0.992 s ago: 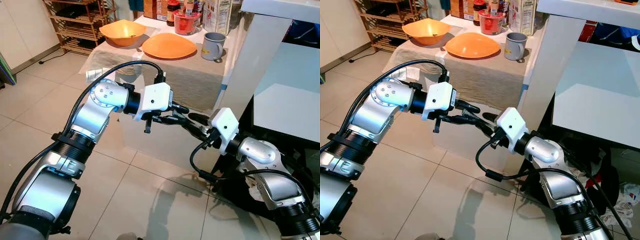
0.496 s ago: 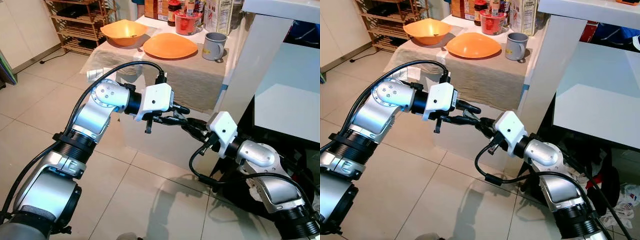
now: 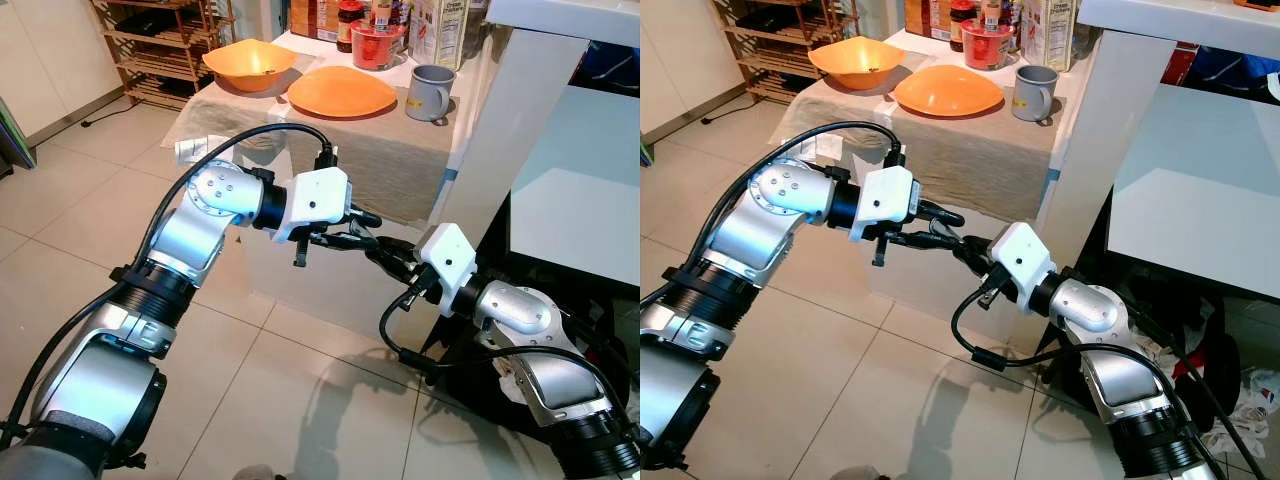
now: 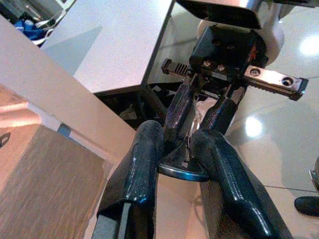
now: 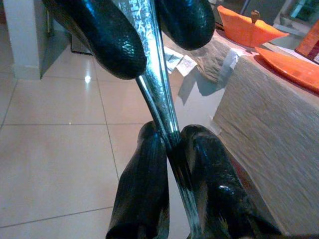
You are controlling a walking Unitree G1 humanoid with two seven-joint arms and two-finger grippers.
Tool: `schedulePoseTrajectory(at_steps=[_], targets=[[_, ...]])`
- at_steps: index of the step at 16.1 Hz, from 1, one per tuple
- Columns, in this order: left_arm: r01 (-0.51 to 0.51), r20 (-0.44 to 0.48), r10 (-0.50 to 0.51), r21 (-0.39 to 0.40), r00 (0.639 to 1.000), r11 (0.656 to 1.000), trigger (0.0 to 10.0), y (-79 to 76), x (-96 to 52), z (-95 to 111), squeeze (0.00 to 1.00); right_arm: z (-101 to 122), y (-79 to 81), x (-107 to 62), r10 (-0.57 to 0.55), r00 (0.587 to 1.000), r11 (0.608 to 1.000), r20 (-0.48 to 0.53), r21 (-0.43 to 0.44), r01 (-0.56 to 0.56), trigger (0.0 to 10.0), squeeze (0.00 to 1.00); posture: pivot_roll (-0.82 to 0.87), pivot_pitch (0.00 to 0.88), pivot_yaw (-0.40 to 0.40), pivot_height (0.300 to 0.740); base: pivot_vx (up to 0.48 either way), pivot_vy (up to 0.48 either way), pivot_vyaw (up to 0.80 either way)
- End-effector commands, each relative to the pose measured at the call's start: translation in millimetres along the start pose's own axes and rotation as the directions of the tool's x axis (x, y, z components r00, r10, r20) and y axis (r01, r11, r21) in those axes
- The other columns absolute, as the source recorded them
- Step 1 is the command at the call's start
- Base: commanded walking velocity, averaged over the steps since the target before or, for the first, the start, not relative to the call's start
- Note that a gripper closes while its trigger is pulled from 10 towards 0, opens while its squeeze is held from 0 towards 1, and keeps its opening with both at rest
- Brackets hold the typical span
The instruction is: Setting the table
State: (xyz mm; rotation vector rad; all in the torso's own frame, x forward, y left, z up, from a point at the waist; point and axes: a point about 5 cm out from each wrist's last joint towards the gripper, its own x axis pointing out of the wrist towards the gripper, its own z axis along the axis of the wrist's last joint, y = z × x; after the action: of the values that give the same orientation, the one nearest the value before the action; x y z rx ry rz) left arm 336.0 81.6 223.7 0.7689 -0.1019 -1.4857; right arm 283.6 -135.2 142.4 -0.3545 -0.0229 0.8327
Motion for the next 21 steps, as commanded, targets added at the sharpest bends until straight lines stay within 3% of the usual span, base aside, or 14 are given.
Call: schedulePoseTrajectory(at_steps=[1,4,5,6,7,17,21], targets=[[-0.093,-0.064,0.094,0.027,0.994,0.995,10.0,10.4,-5.6,-2,0.0,4,-3.7,-1.5,-0.018,0.999,1.0,0.03,0.024,0.017,0.0,0.0,0.04,0.019,-0.017,0.74,0.0,0.0,0.0],[-0.116,-0.06,0.118,0.033,0.991,0.993,10.0,11.7,-5.3,-2,0.0,4,-3.9,-1.0,-0.018,0.999,1.0,0.03,0.023,0.017,0.0,0.0,0.04,0.022,-0.017,0.74,0.0,0.0,0.0],[-0.127,-0.052,0.128,0.025,0.99,0.992,10.0,12.8,-4.7,-1,0.67,5,-4.2,-0.8,-0.019,0.999,1.0,0.03,0.023,0.019,0.0,0.0,0.04,0.023,-0.018,0.74,0.0,0.0,0.0],[-0.13,-0.052,0.131,0.026,0.99,0.991,10.0,13.0,-4.5,-1,0.67,5,-4.3,-0.8,-0.019,0.999,1.0,0.03,0.022,0.019,0.0,0.0,0.04,0.023,-0.018,0.74,0.0,0.0,0.0],[-0.138,-0.047,0.139,0.021,0.989,0.99,10.0,13.9,-4.1,0,1.0,4,-4.5,-0.9,-0.02,0.999,1.0,0.029,0.022,0.019,0.0,0.0,0.04,0.023,-0.019,0.74,0.0,0.0,0.0],[-0.211,-0.033,0.21,-0.011,0.977,0.978,10.0,20.8,-6.4,0,1.0,3,-4.6,-2.3,-0.024,0.999,0.999,0.021,0.022,0.024,0.0,0.0,0.04,0.029,-0.022,0.74,0.0,0.0,0.0],[-0.35,-0.035,0.349,-0.057,0.937,0.935,10.0,34.3,-27.9,-3,1.0,0,-4.5,-3.6,-0.046,0.999,0.999,0.015,0.028,0.046,0.0,0.0,0.04,0.031,-0.024,0.74,0.0,0.0,0.0]])
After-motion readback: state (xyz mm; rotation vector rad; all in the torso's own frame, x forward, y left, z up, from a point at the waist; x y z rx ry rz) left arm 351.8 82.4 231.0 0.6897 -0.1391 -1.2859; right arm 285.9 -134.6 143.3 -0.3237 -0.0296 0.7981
